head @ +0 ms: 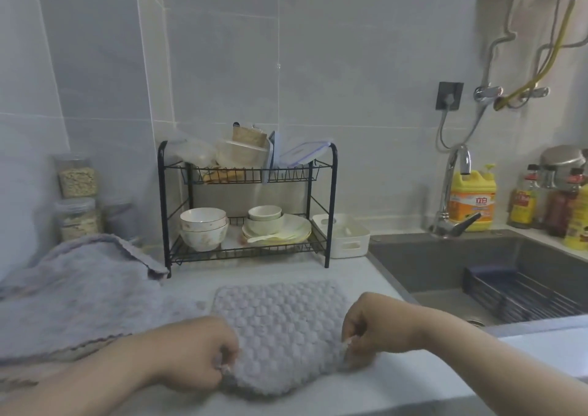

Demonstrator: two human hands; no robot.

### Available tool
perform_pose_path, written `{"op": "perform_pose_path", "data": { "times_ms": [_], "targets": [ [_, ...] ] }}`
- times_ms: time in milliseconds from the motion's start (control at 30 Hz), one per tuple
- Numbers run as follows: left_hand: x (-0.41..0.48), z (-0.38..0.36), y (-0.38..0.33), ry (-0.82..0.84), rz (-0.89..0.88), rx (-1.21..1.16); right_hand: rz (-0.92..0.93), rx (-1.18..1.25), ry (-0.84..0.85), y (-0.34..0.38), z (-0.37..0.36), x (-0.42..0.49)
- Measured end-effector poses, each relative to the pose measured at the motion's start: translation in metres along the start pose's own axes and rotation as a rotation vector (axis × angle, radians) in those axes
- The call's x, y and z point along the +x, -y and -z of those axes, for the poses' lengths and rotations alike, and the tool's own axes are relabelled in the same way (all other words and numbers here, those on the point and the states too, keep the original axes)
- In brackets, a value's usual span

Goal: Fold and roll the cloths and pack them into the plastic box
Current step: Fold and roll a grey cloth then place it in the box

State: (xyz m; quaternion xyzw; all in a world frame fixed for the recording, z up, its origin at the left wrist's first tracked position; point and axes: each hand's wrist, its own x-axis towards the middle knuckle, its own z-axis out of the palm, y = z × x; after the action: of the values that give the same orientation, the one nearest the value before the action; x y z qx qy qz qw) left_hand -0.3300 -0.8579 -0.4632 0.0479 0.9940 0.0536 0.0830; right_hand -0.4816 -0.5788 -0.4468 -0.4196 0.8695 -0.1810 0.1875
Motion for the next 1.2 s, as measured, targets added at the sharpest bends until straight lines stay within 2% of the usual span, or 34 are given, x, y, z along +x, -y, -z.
{"op": "perform_pose_path", "data": {
  "times_ms": [67, 133, 200, 300, 367, 533, 633, 667, 733, 833, 900, 1000, 1200],
  "targets": [
    [0.001, -0.003, -0.007, 0.024, -0.016, -0.082, 0.009, -0.001, 0.134, 0.001, -0.004, -0.001],
    [0.007, -0.001, -0.008, -0.035, -0.006, -0.169, 0.033, -0.017, 0.097, 0.001, -0.001, 0.003],
    [0.016, -0.003, -0.004, -0.055, 0.038, -0.139, 0.029, -0.113, 0.018, -0.002, -0.002, 0.011],
    [0.028, -0.011, 0.003, 0.059, 0.115, -0.023, 0.003, -0.315, 0.065, -0.009, -0.014, 0.025],
    [0.033, -0.014, 0.011, 0.105, 0.152, 0.002, -0.021, -0.308, 0.111, -0.013, -0.019, 0.032],
    [0.052, -0.013, 0.032, 0.054, 0.183, -0.052, -0.054, -0.264, 0.079, -0.028, -0.014, 0.053],
    [0.063, -0.008, 0.047, 0.037, 0.197, -0.186, -0.061, -0.16, 0.11, -0.037, -0.008, 0.067],
    [0.069, -0.004, 0.052, -0.024, 0.208, -0.237, -0.056, -0.086, 0.079, -0.039, -0.005, 0.073],
    [0.088, 0.005, 0.067, -0.164, 0.253, -0.259, -0.043, -0.033, -0.107, -0.048, 0.004, 0.094],
    [0.119, 0.01, 0.094, -0.175, 0.312, -0.213, -0.132, -0.045, -0.293, -0.059, 0.012, 0.129],
    [0.135, 0.006, 0.111, -0.135, 0.325, -0.144, -0.205, -0.108, -0.29, -0.066, 0.009, 0.149],
    [0.145, 0.002, 0.123, -0.133, 0.35, -0.072, -0.202, -0.189, -0.279, -0.071, 0.003, 0.166],
    [0.152, 0.004, 0.126, -0.325, 0.386, -0.177, -0.22, -0.12, -0.353, -0.074, 0.014, 0.172]
  ]
}}
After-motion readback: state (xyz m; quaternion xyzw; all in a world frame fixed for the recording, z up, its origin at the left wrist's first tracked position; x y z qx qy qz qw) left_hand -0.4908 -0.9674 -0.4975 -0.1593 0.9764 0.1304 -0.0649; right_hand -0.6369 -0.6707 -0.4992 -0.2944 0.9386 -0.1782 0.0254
